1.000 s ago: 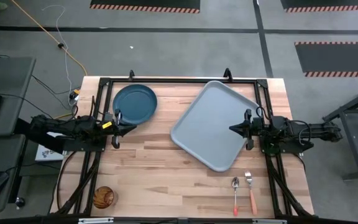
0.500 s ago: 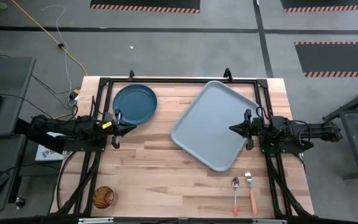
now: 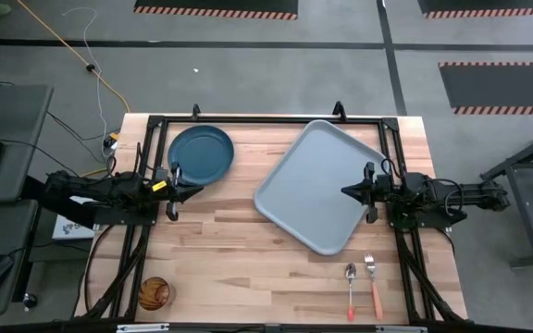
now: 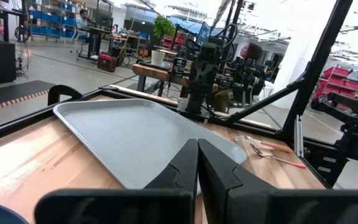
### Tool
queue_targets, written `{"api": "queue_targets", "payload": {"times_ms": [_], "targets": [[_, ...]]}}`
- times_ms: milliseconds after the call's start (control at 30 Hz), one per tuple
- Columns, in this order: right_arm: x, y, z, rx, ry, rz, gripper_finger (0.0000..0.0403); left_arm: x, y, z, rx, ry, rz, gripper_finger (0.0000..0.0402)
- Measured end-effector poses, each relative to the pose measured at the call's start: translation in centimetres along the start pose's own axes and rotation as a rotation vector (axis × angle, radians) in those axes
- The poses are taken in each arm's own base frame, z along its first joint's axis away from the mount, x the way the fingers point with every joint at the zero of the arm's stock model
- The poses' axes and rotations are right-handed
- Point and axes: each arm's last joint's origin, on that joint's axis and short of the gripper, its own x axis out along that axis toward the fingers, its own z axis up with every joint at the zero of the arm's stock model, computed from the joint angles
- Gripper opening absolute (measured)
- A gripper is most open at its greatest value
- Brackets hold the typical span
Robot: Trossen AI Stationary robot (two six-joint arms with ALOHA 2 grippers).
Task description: Pick and place plate/cup/fork/spoon on tray
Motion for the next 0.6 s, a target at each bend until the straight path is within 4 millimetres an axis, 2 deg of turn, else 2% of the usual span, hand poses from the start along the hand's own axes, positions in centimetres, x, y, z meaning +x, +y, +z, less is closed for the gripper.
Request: {"api": "queue_targets", "payload": {"times_ms": [600], "targets": [[0.00, 0.00, 0.00, 0.000, 0.000, 0.000, 0.0000, -0.01, -0.05, 0.43, 0.000, -0.046, 0.002, 0.0000]]}}
